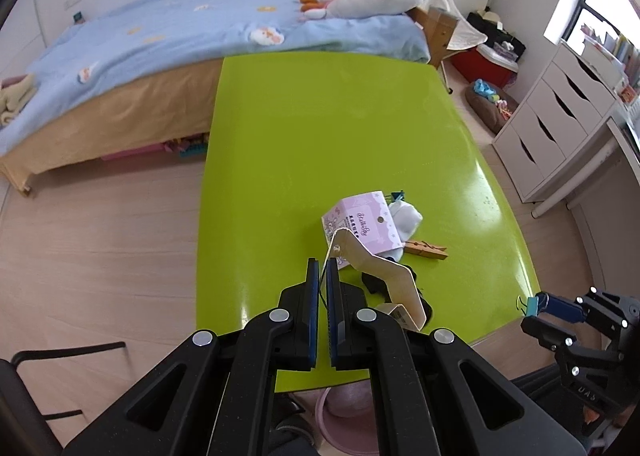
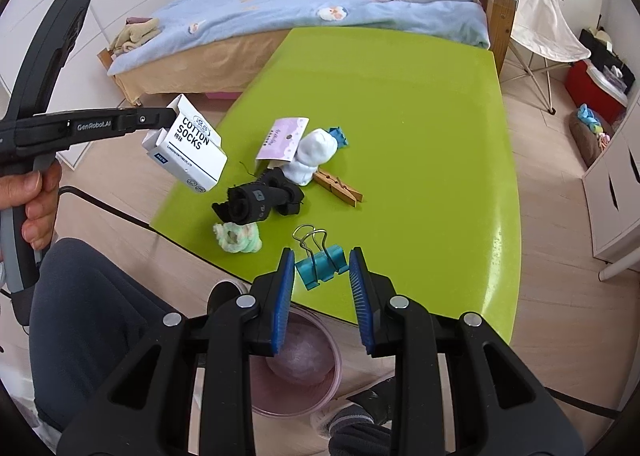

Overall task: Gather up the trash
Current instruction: 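Carry the box and clip over the pink wastebasket and open both grippers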

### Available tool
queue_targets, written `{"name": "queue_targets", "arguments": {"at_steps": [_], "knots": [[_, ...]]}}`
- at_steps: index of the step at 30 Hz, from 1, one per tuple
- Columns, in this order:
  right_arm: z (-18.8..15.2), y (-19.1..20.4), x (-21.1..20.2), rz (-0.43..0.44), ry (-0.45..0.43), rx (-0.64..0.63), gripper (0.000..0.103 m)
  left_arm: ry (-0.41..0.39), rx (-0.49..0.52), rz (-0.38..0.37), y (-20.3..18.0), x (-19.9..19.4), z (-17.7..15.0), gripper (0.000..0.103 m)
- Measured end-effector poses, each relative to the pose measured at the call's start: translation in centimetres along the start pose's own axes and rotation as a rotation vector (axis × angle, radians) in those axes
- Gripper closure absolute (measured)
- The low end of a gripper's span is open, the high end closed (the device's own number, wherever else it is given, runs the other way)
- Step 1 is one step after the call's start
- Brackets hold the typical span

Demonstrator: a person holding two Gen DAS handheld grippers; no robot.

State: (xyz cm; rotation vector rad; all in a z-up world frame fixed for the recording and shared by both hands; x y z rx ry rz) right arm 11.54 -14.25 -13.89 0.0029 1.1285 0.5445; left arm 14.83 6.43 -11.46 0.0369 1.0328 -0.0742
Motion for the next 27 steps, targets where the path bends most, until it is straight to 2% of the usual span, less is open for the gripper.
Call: {"name": "queue_targets", "arguments": {"at_steps": [10, 21, 27], "knots": [[-2.2, 1.3, -3.7, 0.025, -0.043, 0.003, 0.075, -0.092, 0.068, -0.042, -3.1, -5.0, -3.1, 0.1], [-6.3, 3.2, -5.3, 0.057, -0.027, -0.015, 0.075, -0.113, 0.114, -0.081, -6.1, -7.2, -7.6, 0.1], [-9.3, 3.9, -4.7, 0.069, 0.024, -0.03, 0.075, -0.104, 0.117, -0.095, -6.8, -7.8, -9.7, 0.1]]}}
Point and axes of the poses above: each gripper's, at about its wrist camera, not at the fingertips, and x roughly the way its jaws point, y to its left, z to its top, the point moved 9 cm from there along x, roughly the way its jaws point, and after that the axes turned 12 degrees about x, right-handed, at the moved point
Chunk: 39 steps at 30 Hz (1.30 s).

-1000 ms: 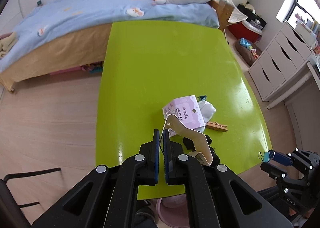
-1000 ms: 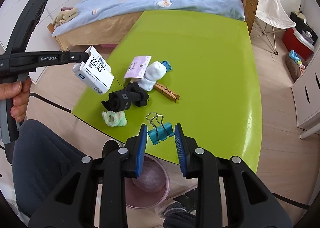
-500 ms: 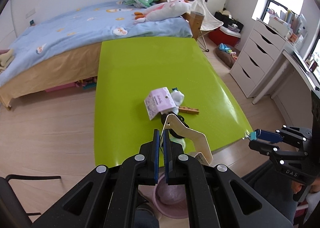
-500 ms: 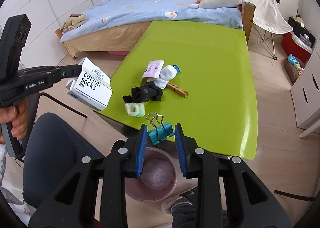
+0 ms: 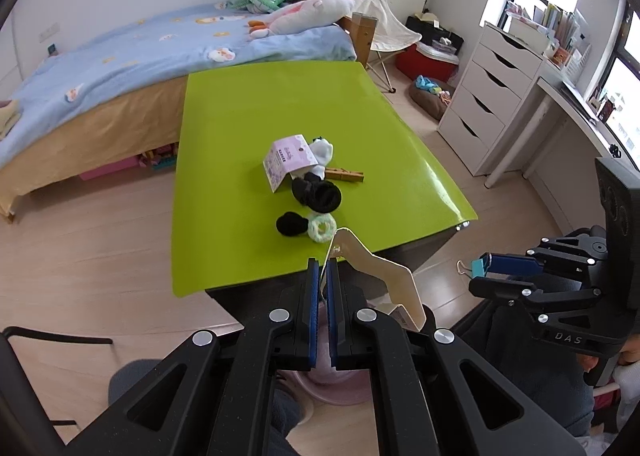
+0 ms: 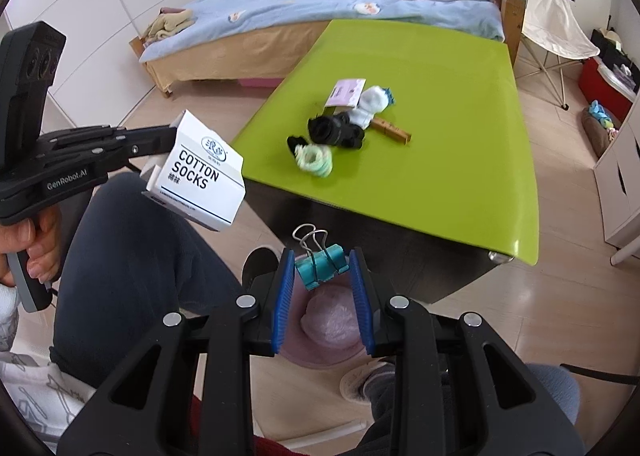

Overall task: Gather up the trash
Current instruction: 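Carry the box and clip over the pink wastebasket and open both grippers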

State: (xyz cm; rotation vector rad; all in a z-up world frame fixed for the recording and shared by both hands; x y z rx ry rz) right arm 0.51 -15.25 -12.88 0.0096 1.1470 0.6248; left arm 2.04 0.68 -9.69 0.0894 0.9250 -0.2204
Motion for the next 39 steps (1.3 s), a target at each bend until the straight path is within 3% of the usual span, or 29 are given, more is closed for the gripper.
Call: {"name": "queue_targets", "arguments": {"at_steps": [11, 13, 16, 21, 30, 33, 35, 37, 39], "knots": [[-1.0, 1.2, 0.9, 0.047, 0.037, -0.018, 0.072, 0.005, 0.003, -0.013, -0.3, -0.5, -1.1, 0.1], [-0.8, 1.0, 0.8, 0.028, 0.029, -0.017, 0.046, 0.003, 0.006, -0.015, -0.4, -0.5, -1.1, 0.1], [-0.5, 0.7, 0.4, 0.032, 0.01, 0.011, 0.027, 0.004, 0.011, -0.017, -0.5, -0.5, -1.1, 0.1], [-0.1, -0.2, -0.3, 0.011, -0.011, 0.044, 0.016, 0.013, 0.028, -0.03, -1.2, -0.2, -1.3, 0.1], [0.7, -1.9, -2.3, -0.033, -0.058, 0.084, 0.01, 0.032, 0.079, -0.07, -3.1, 0.4, -1.3, 0.097], [0.9, -2.5, -2.8, -0.04, -0.074, 0.101, 0.009, 0.045, 0.085, -0.087, -3.6, 0.8, -1.4, 0.088], [0.9, -2.9, -3.0, -0.042, -0.082, 0.114, 0.009, 0.05, 0.074, -0.09, -3.6, 1.1, -1.6, 0.06], [0.9, -3.1, -3.1, -0.043, -0.087, 0.121, 0.008, 0.027, 0.049, -0.09, -3.3, 1.0, -1.4, 0.017], [0.9, -3.1, -3.2, -0.04, -0.089, 0.122, 0.007, -0.007, 0.036, -0.086, -3.1, 0.6, -1.1, 0.012]]}}
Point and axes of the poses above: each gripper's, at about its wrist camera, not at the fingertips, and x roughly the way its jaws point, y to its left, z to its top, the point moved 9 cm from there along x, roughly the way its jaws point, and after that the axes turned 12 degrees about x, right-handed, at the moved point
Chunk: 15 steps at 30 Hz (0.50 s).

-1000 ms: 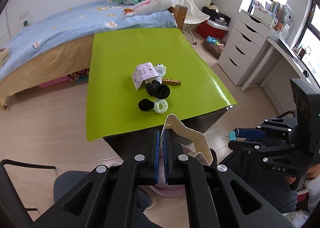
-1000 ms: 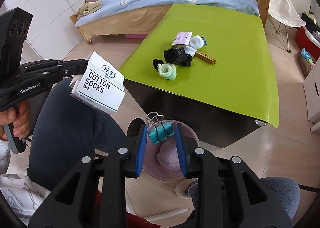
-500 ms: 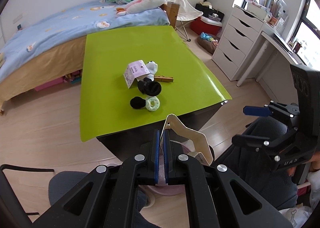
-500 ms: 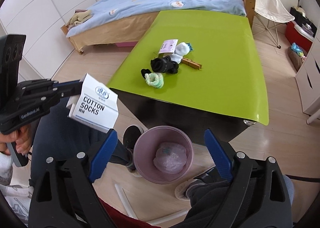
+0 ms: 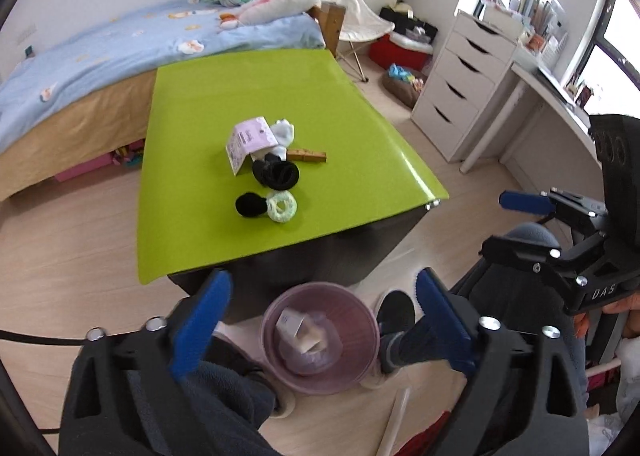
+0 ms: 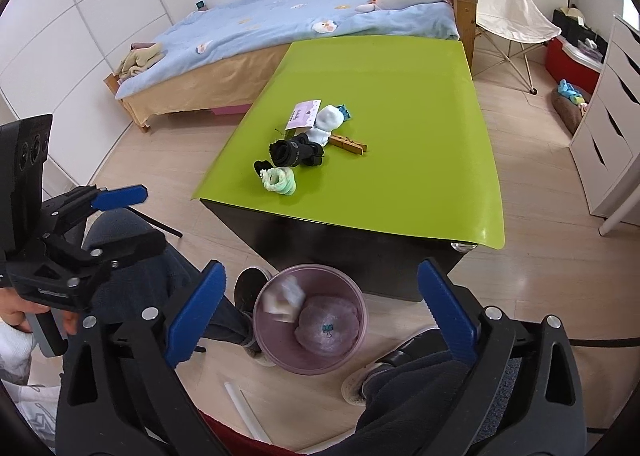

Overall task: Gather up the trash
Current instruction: 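Carry the box and clip over the pink wastebasket and open both grippers, then move the right gripper to the black socks and close on them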

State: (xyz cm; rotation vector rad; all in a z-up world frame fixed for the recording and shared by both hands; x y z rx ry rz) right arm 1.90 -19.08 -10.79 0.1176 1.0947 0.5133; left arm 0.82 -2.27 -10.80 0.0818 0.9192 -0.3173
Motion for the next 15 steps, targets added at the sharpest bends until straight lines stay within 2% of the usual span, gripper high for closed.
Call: {"name": "queue_targets", "arguments": {"at_steps": [2, 15], "knots": [[0.0, 0.0, 0.1, 0.003, -0.001, 0.004, 0.006, 0.009, -0.004, 0.001, 0.1, 0.1, -0.1, 0.008], [-0.1, 0.5, 0.6, 0.013, 0.008, 0.004, 0.003, -0.002, -0.02, 0.047, 1.6, -0.2, -0.1, 0.008]]}}
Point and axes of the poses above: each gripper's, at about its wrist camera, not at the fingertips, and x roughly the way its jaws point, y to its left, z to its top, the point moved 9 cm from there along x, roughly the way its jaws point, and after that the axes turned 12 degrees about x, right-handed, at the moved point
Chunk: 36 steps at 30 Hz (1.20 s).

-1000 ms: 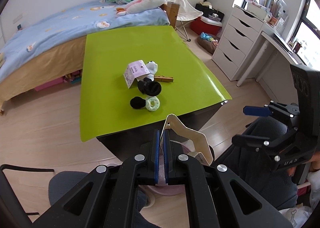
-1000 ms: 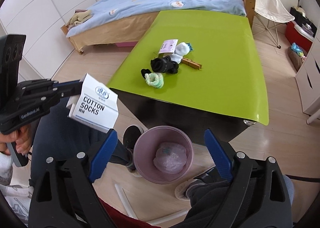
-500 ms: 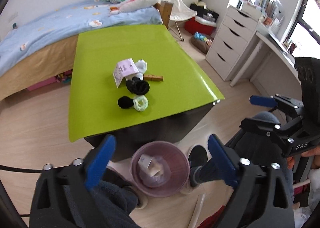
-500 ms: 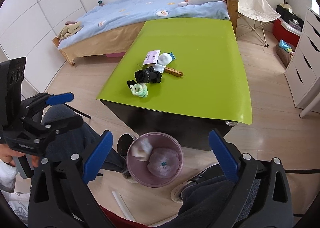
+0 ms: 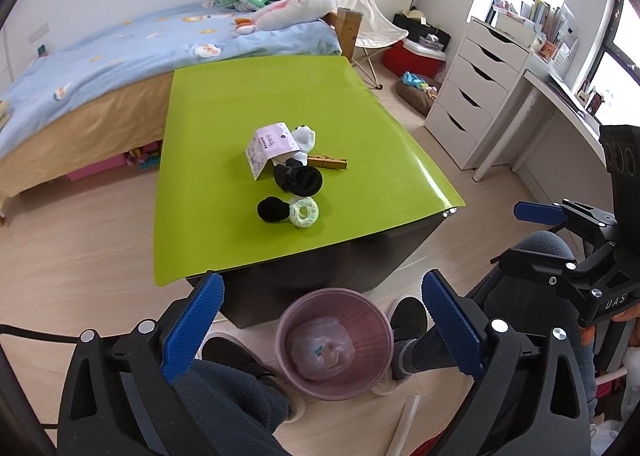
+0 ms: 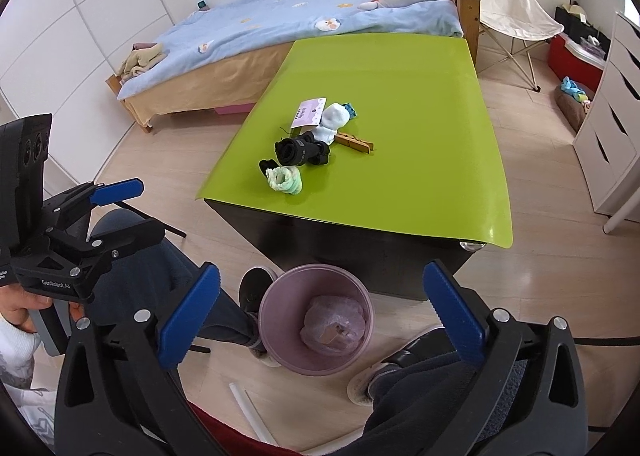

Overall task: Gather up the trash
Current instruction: 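Move the right gripper to the black socks and close on them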

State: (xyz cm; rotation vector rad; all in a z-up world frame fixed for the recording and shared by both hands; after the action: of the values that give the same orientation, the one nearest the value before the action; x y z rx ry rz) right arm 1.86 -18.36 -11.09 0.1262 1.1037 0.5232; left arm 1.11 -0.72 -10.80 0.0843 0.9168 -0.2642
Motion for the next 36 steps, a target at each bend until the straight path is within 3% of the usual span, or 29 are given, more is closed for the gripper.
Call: {"name": "queue_targets", "arguments": {"at_steps": [10, 21, 30, 36], "knots": [[0.5, 0.8, 0.7, 0.004, 0.014, -0.013, 0.003, 0.001, -0.019, 0.011, 0.8, 0.0, 0.0, 0.008], [4.3, 2.4, 2.6, 0.032, 0.015, 0.02, 0.003, -0.001, -0.041, 0.044, 2.7, 0.2, 0.5, 0.008], [8.8, 2.9, 6.6, -0.002, 0.063, 0.076, 0.003, -0.01, -0.044, 0.059, 3.3, 0.2, 0.6, 0.008], [10.5, 2.7, 11.3, -0.054, 0.154, 0.113, 0.003, -0.01, -0.048, 0.062, 3.5, 0.2, 0.7, 0.008]]}}
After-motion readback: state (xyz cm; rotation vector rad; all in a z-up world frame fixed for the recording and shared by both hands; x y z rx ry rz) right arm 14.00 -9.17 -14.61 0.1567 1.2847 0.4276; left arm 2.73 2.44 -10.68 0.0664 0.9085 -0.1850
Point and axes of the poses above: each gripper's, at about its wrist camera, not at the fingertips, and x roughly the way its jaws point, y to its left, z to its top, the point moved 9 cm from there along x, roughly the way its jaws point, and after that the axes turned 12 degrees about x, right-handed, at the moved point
